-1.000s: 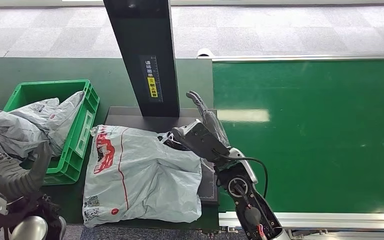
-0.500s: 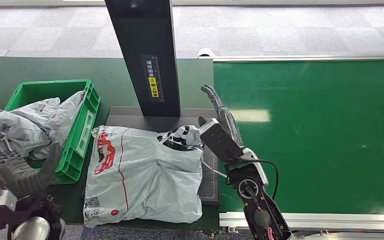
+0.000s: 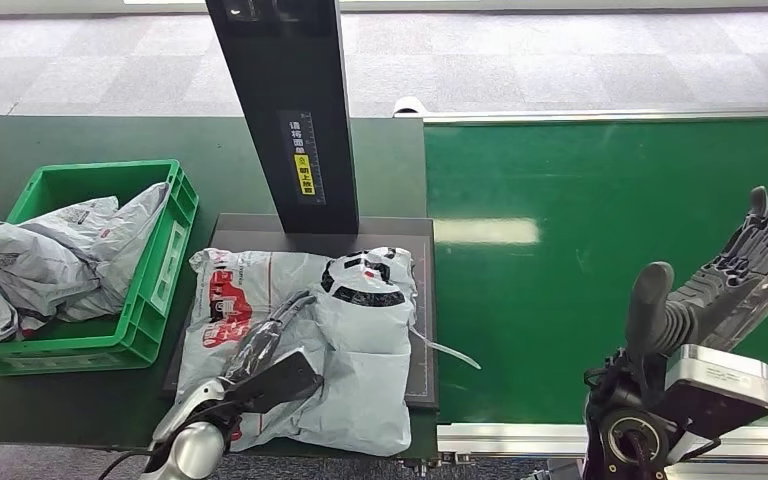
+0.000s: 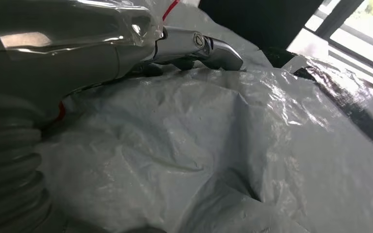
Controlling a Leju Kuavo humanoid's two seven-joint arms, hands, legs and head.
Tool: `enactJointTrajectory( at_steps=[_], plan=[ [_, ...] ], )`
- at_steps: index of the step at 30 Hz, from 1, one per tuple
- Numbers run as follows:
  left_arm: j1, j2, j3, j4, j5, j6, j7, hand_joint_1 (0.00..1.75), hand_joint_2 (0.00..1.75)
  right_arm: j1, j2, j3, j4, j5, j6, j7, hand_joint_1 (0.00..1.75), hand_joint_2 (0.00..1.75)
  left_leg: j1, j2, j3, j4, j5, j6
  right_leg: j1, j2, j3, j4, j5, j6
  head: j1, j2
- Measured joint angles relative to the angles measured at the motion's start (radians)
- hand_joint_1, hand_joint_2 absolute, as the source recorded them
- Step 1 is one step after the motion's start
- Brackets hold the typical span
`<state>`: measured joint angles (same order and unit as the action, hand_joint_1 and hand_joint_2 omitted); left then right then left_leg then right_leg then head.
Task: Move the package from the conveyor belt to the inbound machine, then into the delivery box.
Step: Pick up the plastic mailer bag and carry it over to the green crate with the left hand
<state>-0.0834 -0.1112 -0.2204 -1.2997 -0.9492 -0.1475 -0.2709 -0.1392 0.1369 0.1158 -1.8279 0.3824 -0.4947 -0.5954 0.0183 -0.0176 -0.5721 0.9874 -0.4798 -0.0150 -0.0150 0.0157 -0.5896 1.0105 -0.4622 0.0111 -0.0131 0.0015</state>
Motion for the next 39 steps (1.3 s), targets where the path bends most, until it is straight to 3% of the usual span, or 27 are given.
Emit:
enactJointTrajectory(
  at_steps=[7, 8, 11, 12, 20, 28, 33, 35, 37, 39],
  plan=[
    [-0.036, -0.008, -0.061, 0.09, -0.021, 0.008, 0.059, 0.0, 1.75, 0.006, 0.007, 0.002, -0.026, -0.014, -0.005, 0.008, 0.0, 1.75, 0.0, -0.001, 0.003, 0.0, 0.0, 0.0, 0.0, -0.001, 0.004, 0.0, 0.0, 0.0, 0.0, 0.0],
    [-0.043, -0.008, -0.066, 0.1, -0.025, 0.002, 0.067, 0.25, 1.75, 0.006, 0.008, 0.002, -0.027, -0.016, -0.007, 0.008, 0.0, 1.75, 0.0, -0.001, 0.003, 0.0, 0.0, 0.0, 0.0, -0.001, 0.004, 0.0, 0.0, 0.0, 0.0, 0.0],
    [-0.063, -0.01, -0.076, 0.133, -0.031, -0.007, 0.075, 1.55, 1.75, 0.008, 0.009, 0.002, -0.027, -0.018, -0.011, 0.008, 0.0, 1.75, 0.0, -0.001, 0.005, 0.0, 0.0, 0.0, 0.0, -0.001, 0.006, 0.0, 0.0, 0.0, 0.0, 0.0],
    [-0.069, -0.01, -0.079, 0.142, -0.031, -0.004, 0.072, 1.74, 1.75, 0.01, 0.009, 0.002, -0.027, -0.018, -0.013, 0.008, 0.0, 1.75, 0.0, -0.001, 0.005, 0.0, 0.0, 0.0, 0.0, -0.001, 0.007, 0.0, 0.0, 0.0, 0.0, 0.0],
    [-0.073, -0.011, -0.084, 0.138, 0.009, 0.075, 0.007, 1.75, 1.75, 0.047, 0.008, 0.001, -0.047, -0.035, -0.017, -0.001, 0.0, 1.75, 0.0, -0.001, 0.007, 0.0, 0.0, 0.0, 0.0, -0.001, 0.009, 0.0, 0.0, 0.0, 0.0, 0.0],
    [-0.04, -0.01, -0.067, 0.034, 0.097, 0.184, -0.123, 1.75, 1.75, 0.065, 0.008, -0.004, -0.057, -0.055, -0.008, -0.018, 0.0, 1.75, 0.0, 0.0, 0.006, 0.0, 0.0, 0.0, 0.0, -0.001, 0.006, 0.0, 0.0, 0.0, 0.0, 0.0],
    [-0.031, -0.009, -0.057, -0.011, 0.11, 0.227, -0.158, 1.75, 1.75, 0.068, 0.009, -0.007, -0.06, -0.056, -0.007, -0.019, 0.0, 1.75, 0.0, 0.0, 0.005, 0.0, 0.0, 0.0, 0.0, -0.001, 0.006, 0.0, 0.0, 0.0, 0.0, 0.0],
    [-0.017, -0.013, -0.045, -0.04, 0.166, 0.359, -0.245, 1.75, 1.75, 0.069, 0.009, -0.008, -0.061, -0.061, -0.005, -0.021, 0.0, 1.75, 0.0, 0.0, 0.005, 0.0, 0.0, 0.0, 0.0, 0.0, 0.006, 0.0, 0.0, 0.0, 0.0, 0.0],
    [0.001, -0.019, -0.023, -0.108, 0.292, 0.589, -0.358, 1.75, 1.75, 0.068, 0.009, -0.009, -0.061, -0.071, -0.001, -0.021, 0.0, 1.75, 0.0, 0.001, 0.005, 0.0, 0.0, 0.0, 0.0, 0.001, 0.005, 0.0, 0.0, 0.0, 0.0, 0.0],
    [0.016, -0.022, 0.01, -0.205, 0.429, 0.773, -0.412, 1.75, 1.75, 0.064, 0.009, -0.01, -0.059, -0.082, 0.001, -0.02, 0.0, 1.75, 0.0, 0.001, 0.004, 0.0, 0.0, 0.0, 0.0, 0.001, 0.005, 0.0, 0.0, 0.0, 0.0, 0.0]
  ],
)
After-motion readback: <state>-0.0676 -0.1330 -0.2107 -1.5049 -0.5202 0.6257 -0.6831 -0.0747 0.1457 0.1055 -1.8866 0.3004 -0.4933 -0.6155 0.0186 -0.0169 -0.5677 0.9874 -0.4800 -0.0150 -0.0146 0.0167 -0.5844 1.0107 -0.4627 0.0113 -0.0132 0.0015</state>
